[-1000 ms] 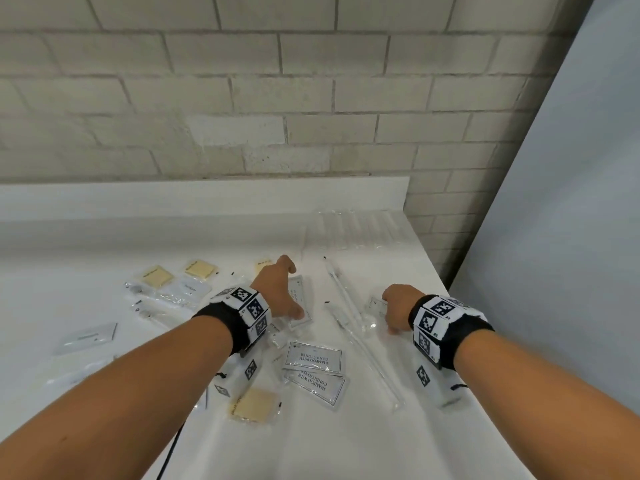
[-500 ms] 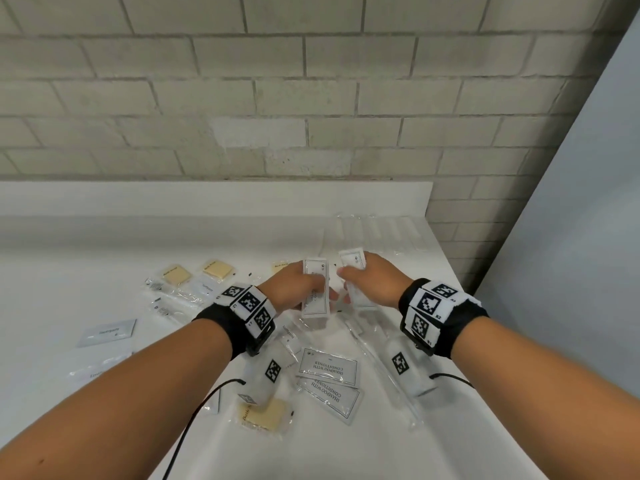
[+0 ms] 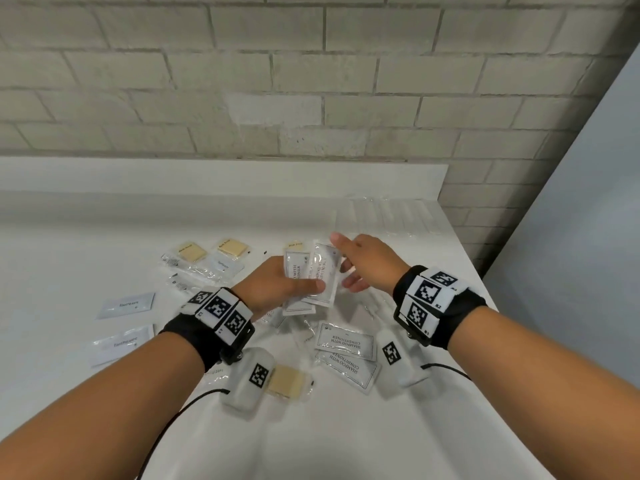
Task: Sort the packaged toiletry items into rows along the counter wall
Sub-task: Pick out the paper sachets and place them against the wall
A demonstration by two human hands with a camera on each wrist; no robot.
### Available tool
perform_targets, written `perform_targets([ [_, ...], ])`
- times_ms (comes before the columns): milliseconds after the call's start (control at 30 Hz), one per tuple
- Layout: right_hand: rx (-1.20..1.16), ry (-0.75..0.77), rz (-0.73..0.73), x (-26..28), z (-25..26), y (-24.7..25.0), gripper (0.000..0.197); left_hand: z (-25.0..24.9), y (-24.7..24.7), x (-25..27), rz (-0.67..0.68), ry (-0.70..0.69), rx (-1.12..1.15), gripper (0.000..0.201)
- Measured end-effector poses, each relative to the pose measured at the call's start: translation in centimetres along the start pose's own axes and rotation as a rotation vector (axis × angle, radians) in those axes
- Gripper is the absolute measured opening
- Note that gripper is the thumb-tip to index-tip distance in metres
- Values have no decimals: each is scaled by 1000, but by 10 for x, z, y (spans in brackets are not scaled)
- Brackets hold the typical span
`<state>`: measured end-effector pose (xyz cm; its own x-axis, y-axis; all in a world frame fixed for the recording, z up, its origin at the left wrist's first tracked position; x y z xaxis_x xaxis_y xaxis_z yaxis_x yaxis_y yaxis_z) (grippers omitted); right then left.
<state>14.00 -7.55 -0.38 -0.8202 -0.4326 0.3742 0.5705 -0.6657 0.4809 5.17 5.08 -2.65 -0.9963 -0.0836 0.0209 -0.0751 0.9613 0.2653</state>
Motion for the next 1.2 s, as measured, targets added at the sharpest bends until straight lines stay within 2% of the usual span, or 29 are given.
perform_targets([
  [67,266,0,39,8,-6,-10,37,10,12,10,-23,28,-25,33],
  [100,420,-16,100,14,-13,-19,29,16,18,15,-30,43,-30,33],
  [133,577,-44,166,21,-21,-29,30,20,24,20,-35,58,-29,33],
  [233,877,-123,230,39,-44,-50,62,31,44,35,-84,109,-10,26],
  [333,904,-152,149,43,-48,-58,79,40,62,51,-111,137,-12,23],
  [433,976,-211,127,43,-46,-63,78,44,72,64,-100,140,12,26],
  [500,1022,-265,150,44,-45,-68,67,45,76,69,-97,130,37,24],
  [600,1013,-335,152,43,-49,-73,26,48,78,74,-100,129,68,22],
  [667,984,-367,146,44,-52,-76,30,50,79,77,-82,125,78,25],
  [733,969,-383,150,48,-49,-78,21,52,79,79,-61,115,78,29],
  [767,964,-380,160,50,-49,-79,25,52,79,80,-50,107,72,30],
  [833,970,-364,152,53,-46,-82,51,52,78,83,-36,98,68,32],
  [933,952,-357,127,57,-40,-89,59,52,75,84,-9,101,82,40],
  [967,948,-362,146,58,-39,-93,55,53,73,84,3,104,87,42],
  [1100,929,-382,161,60,-40,-101,19,52,67,85,34,98,74,38],
  [1200,935,-366,170,63,-41,-108,23,53,63,89,61,92,73,37],
])
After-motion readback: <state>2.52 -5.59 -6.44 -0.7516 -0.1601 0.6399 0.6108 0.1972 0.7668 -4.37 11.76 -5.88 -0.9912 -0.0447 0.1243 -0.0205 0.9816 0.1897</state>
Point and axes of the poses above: each hand's wrist, its own x-axis away from the middle knuckle, its own y-axis out of the back of the hand, z = x × y, the point moved 7 cm from there along -x, towards the middle knuckle, and after that the axes turned 12 degrees about -y, right-handed, at the moved point
